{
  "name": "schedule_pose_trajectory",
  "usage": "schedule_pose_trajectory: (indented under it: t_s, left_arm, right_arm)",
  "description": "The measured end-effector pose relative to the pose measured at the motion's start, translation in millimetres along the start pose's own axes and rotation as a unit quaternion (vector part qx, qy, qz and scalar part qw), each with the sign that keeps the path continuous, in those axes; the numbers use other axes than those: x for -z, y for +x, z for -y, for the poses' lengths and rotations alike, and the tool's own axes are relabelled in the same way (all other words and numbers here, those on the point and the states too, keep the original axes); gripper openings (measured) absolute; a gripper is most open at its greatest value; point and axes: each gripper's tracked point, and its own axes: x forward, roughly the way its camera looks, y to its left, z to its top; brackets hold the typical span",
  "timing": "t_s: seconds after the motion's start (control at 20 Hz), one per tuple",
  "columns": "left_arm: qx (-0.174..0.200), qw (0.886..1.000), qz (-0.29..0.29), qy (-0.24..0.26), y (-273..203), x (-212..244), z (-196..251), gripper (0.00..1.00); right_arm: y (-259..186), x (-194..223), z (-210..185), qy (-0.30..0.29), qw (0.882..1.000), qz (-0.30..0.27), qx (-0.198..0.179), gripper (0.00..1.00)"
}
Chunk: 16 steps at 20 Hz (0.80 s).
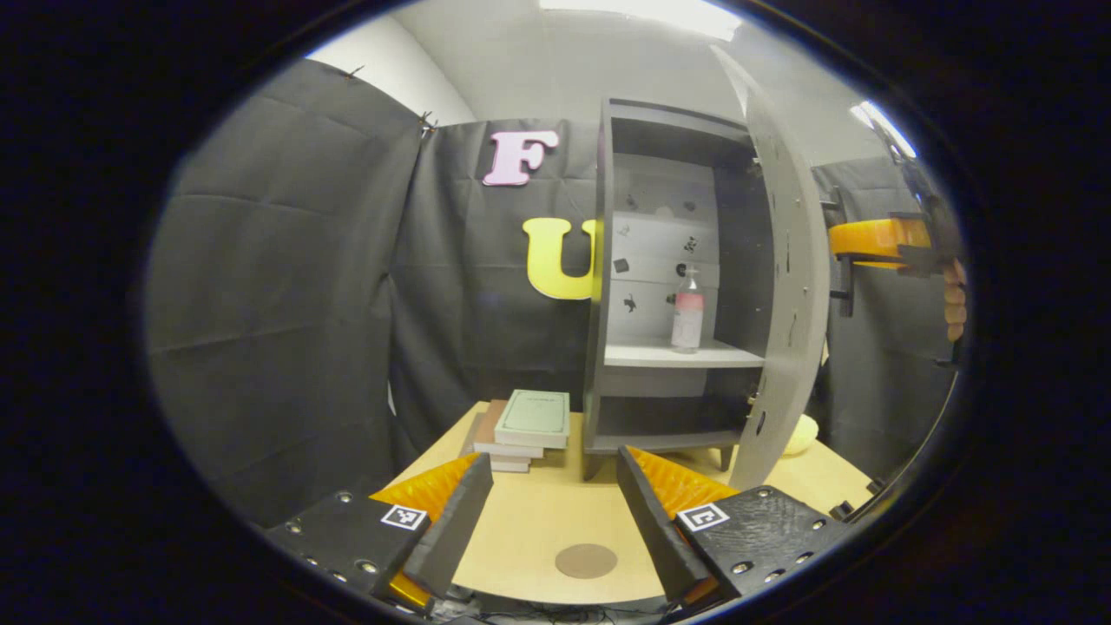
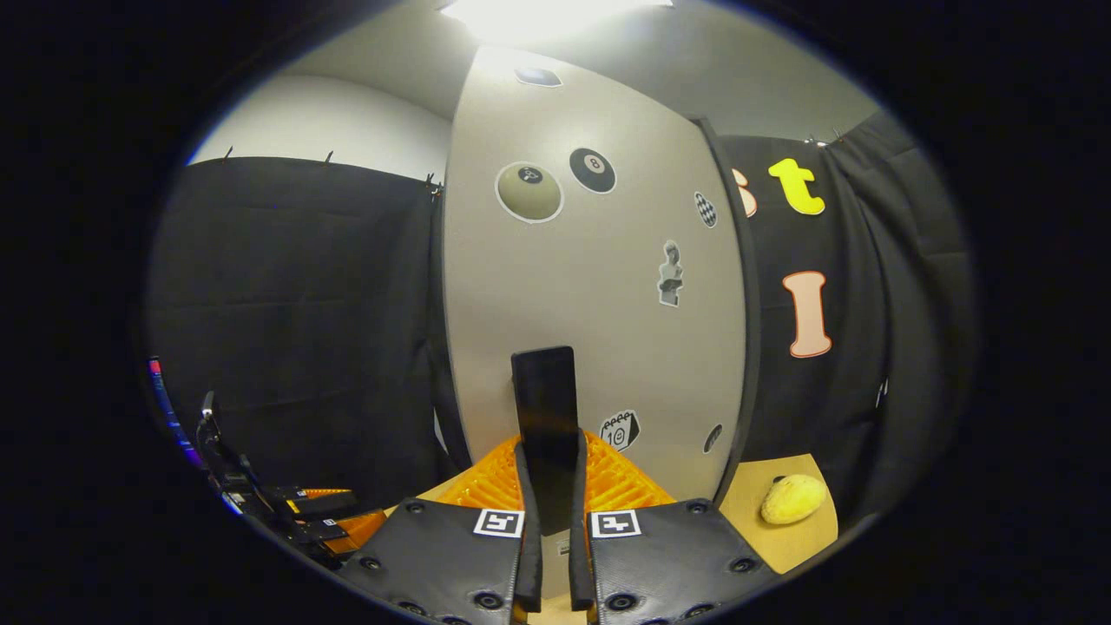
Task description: Open the cabinet door with the right hand, grasp the bottle in the cabinet with the left hand and place it on the coaster, then close the cabinet door with the right hand.
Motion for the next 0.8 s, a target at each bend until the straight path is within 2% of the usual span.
schedule_pose_trajectory:
  t_s: [0.1,0.4,0.45,0.75,0.8]
  left_arm:
    - [0.018,1.0,-0.004,-0.009,8,0,11,0.87]
    - [0.05,0.999,-0.008,0.003,28,-3,37,0.92]
    - [0.055,0.998,-0.009,0.003,30,-3,42,0.89]
    - [0.076,0.997,-0.023,0.0,38,8,61,0.89]
    - [0.08,0.996,-0.026,-0.001,39,10,65,0.89]
  right_arm:
    - [-9,-1,7,0.003,1.0,0.005,0.014,0.14]
    - [-22,-2,26,0.002,0.999,0.007,0.048,0.13]
    - [-28,-2,32,0.008,0.998,0.009,0.056,0.12]
    - [-37,-5,60,0.009,0.994,0.011,0.111,0.13]
    - [-39,-6,68,0.009,0.992,0.015,0.121,0.07]
